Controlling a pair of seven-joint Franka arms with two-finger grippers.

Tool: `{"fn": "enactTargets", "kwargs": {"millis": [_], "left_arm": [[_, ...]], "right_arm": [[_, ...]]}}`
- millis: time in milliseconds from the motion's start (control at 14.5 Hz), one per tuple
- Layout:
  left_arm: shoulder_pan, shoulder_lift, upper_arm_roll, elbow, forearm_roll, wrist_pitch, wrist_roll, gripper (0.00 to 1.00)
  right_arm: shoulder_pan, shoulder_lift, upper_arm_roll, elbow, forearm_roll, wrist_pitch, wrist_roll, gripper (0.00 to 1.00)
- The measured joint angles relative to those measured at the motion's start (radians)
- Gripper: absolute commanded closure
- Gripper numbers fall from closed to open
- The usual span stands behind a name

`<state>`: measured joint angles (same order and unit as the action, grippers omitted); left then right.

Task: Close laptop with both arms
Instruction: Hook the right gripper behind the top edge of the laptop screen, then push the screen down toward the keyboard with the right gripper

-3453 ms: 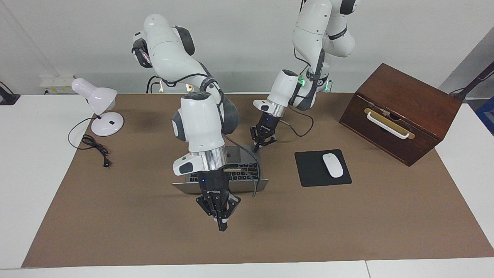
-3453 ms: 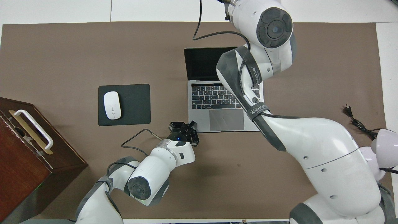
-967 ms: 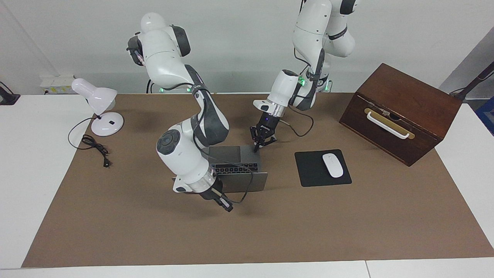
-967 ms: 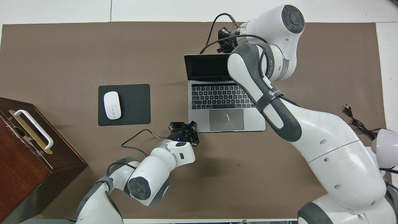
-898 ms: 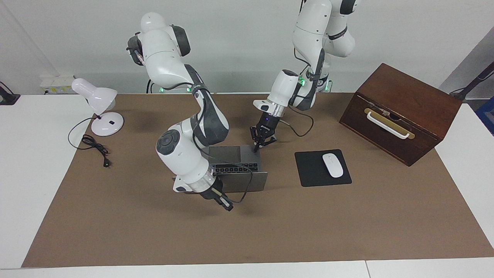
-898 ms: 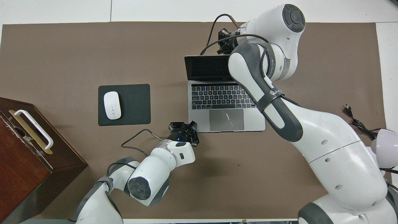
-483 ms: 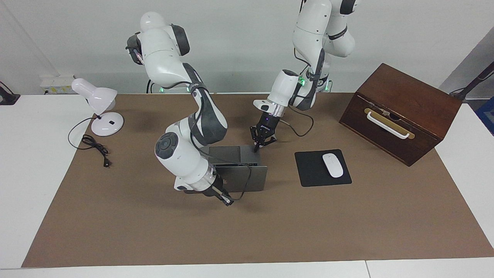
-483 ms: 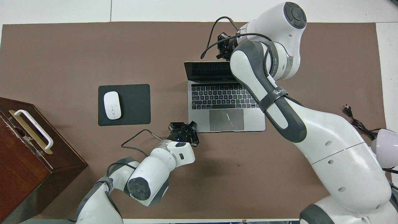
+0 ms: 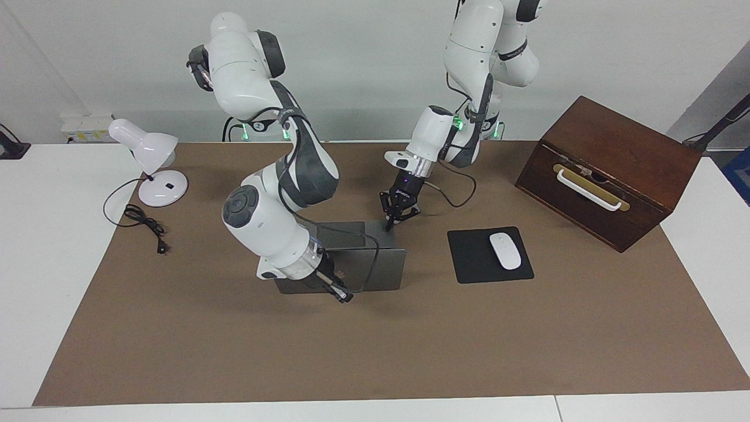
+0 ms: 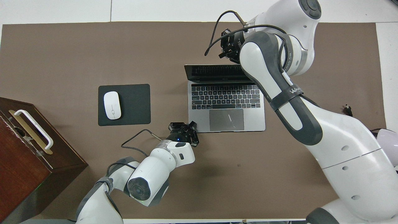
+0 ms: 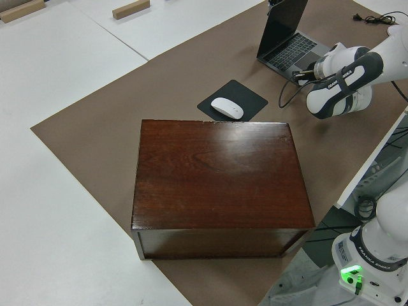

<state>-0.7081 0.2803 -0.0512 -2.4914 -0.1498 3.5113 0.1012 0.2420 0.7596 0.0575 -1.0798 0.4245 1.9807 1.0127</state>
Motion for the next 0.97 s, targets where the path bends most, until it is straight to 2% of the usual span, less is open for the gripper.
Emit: {"fn": "enactTargets", "kwargs": {"millis": [967], "left_arm": [[-0.002,0.000,0.002,-0.001,0.000,0.002,0.002,1.00]], "right_arm": [[0.001,0.000,0.000,-0.030,0.036,-0.072,0.014,1.00]]}}
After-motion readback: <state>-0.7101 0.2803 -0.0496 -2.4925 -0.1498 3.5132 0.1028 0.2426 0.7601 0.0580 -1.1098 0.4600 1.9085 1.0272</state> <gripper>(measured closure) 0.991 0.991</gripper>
